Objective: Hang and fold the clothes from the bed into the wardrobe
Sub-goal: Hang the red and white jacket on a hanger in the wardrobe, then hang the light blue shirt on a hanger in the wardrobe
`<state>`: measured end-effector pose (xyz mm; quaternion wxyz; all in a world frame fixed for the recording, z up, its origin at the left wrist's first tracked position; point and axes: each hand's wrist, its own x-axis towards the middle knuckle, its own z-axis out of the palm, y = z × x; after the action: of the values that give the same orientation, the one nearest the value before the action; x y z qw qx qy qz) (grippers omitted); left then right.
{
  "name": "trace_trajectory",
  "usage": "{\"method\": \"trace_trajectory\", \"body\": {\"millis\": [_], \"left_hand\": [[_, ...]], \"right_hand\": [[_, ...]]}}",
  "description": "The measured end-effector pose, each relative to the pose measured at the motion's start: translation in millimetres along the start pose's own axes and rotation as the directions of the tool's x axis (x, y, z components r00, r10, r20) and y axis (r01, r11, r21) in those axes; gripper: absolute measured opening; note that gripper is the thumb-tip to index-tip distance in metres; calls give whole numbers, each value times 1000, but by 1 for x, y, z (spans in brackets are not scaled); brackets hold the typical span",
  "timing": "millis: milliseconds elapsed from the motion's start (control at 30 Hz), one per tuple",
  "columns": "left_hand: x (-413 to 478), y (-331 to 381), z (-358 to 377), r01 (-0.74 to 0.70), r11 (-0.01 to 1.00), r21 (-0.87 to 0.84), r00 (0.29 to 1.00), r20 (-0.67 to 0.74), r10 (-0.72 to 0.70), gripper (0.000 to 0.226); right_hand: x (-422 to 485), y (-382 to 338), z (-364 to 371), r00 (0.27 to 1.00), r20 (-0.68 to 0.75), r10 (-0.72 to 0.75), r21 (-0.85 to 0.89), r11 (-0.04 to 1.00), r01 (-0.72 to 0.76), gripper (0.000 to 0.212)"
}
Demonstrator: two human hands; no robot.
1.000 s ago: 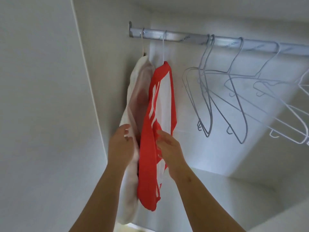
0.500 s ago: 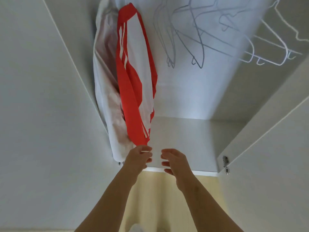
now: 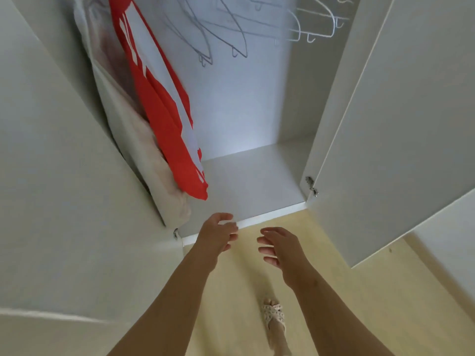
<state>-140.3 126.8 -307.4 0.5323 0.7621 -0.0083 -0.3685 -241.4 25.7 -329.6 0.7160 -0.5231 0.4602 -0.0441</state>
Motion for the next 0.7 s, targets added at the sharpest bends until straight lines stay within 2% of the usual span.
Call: {"method": "trace_trajectory", "body": {"millis": [133, 233, 333, 567, 700], "left_hand": [[-31, -35, -3, -4, 1000, 20, 998, 59, 2, 16], [-64, -60, 12, -5, 990, 142, 977, 213, -26, 12], [-93, -76, 45, -68, 966, 250, 936, 351, -25, 9], [-175, -109, 131, -247, 894, 373, 813, 583, -18, 14], [-244, -145, 190, -352, 843, 407, 707, 706, -46, 14]], "right_hand": [[-49, 52, -8, 992, -118, 47, 76, 996, -38, 15], [-90, 87, -22, 967, -234, 103, 172, 983, -63, 14], [-123, 116, -50, 930, -339, 145, 277, 960, -49, 14], [-214, 183, -121, 812, -549, 201, 445, 892, 80, 14], [-288, 234, -167, 704, -661, 260, 528, 828, 190, 16]]}}
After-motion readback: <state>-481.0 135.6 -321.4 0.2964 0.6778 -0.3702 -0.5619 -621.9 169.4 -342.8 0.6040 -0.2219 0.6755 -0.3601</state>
